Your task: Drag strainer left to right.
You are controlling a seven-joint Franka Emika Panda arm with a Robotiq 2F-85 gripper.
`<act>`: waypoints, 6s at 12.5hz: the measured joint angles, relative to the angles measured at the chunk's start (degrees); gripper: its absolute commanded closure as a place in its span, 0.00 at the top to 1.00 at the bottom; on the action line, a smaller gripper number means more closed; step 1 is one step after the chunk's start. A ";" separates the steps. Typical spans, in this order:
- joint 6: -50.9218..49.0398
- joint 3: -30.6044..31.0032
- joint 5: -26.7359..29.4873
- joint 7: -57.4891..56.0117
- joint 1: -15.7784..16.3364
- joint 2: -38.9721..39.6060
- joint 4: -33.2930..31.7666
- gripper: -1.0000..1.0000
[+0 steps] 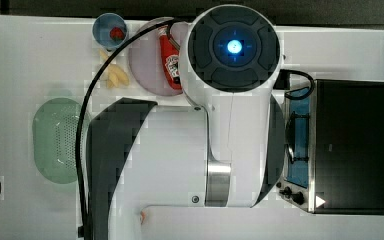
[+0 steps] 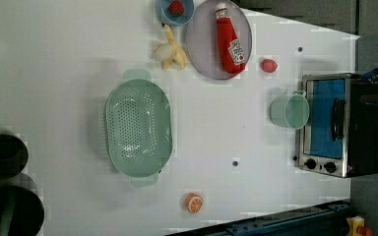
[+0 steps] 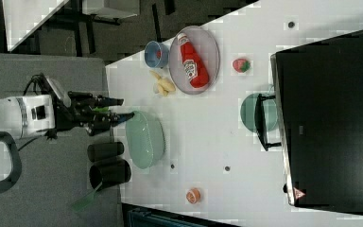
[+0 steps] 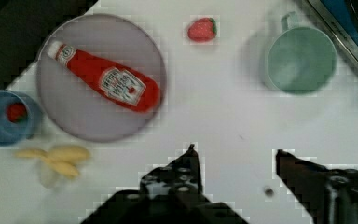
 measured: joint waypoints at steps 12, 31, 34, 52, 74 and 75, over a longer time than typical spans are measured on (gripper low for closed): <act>-7.52 16.51 3.90 18.62 2.71 -9.37 -0.56 1.00; 47.28 30.08 -0.81 75.02 6.52 29.74 -21.26 1.00; 52.09 24.60 -0.39 75.47 9.76 33.29 -21.26 1.00; 52.76 10.67 0.09 71.44 14.22 29.23 -27.64 1.00; 55.06 -7.20 0.27 36.33 1.88 24.46 -34.80 1.00; 54.50 -7.67 0.56 34.79 1.21 24.52 -34.69 1.00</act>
